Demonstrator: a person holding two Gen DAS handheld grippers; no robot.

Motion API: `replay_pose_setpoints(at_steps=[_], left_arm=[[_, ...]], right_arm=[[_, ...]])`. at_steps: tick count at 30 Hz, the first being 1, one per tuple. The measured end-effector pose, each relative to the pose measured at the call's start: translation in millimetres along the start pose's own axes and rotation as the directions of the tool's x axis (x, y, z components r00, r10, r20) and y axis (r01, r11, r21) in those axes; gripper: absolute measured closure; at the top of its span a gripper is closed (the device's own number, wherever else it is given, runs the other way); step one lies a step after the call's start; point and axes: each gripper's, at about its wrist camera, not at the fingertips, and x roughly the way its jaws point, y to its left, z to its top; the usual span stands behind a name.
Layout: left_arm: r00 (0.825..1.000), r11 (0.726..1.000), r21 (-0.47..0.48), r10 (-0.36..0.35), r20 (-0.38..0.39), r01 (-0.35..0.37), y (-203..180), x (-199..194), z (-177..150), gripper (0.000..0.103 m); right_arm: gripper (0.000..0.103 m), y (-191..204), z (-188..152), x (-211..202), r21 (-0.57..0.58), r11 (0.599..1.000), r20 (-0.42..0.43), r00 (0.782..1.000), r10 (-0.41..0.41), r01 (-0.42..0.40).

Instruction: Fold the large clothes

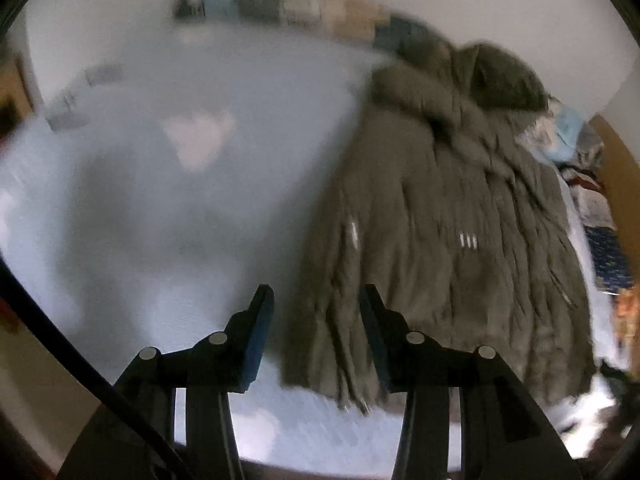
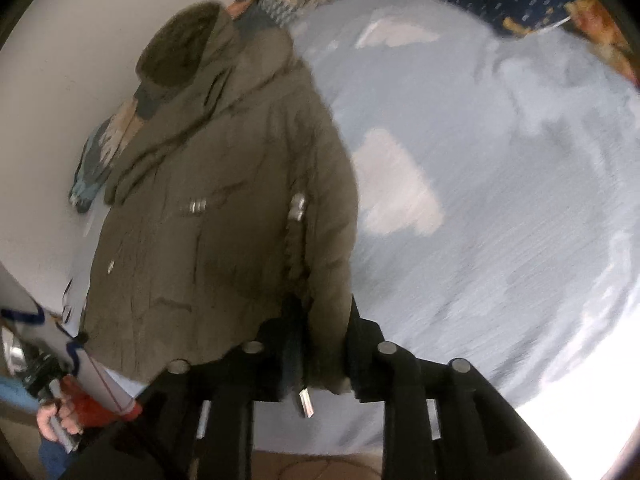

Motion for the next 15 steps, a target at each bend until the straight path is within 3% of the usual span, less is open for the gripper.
replay_pose_setpoints(at_steps=[2, 4, 6, 7, 8, 9, 11, 13, 15], left_arm=[[0.995, 0.999, 0.038, 0.019, 0.099, -0.023, -11, -16, 3, 0.057], [0.986, 0.997, 0.078, -0.003, 0.167, -0.010, -24, -27, 5, 0.053], [0.980, 0.993, 0.117, -0.027, 0.197, 0.003, -36, -32, 5, 0.053], [0.978, 0.990, 0.140, -0.035, 0.205, 0.006, -44, -33, 4, 0.053], [0.977, 0.985, 0.171, -0.039, 0.208, 0.003, -53, -31, 3, 0.053], [0.978, 0.982, 0.189, -0.039, 0.207, -0.001, -57, -31, 2, 0.053], [0.979, 0.974, 0.225, -0.041, 0.200, -0.005, -67, -27, 0, 0.053], [0.980, 0.969, 0.247, -0.045, 0.195, -0.005, -74, -25, -2, 0.053], [0.979, 0.963, 0.270, -0.046, 0.199, -0.010, -79, -26, -6, 0.053]], right_arm=[[0.056, 7, 6, -20, -0.047, 0.997, 0.097, 0.993, -0.063, 0.068], [0.056, 23, 8, -45, -0.118, 0.978, 0.241, 0.961, -0.139, 0.171], [0.032, 49, 5, -73, -0.182, 0.937, 0.429, 0.881, -0.199, 0.300], [0.005, 67, 0, -86, -0.205, 0.899, 0.534, 0.814, -0.230, 0.388], [0.000, 85, -9, -100, -0.229, 0.856, 0.643, 0.732, -0.224, 0.463], [0.000, 99, -19, -109, -0.250, 0.827, 0.718, 0.669, -0.190, 0.503], [0.000, 119, -32, -117, -0.265, 0.796, 0.791, 0.595, -0.144, 0.545], [0.000, 128, -32, -113, -0.288, 0.795, 0.784, 0.608, -0.124, 0.534], [0.000, 127, -28, -103, -0.325, 0.806, 0.736, 0.668, -0.113, 0.495]])
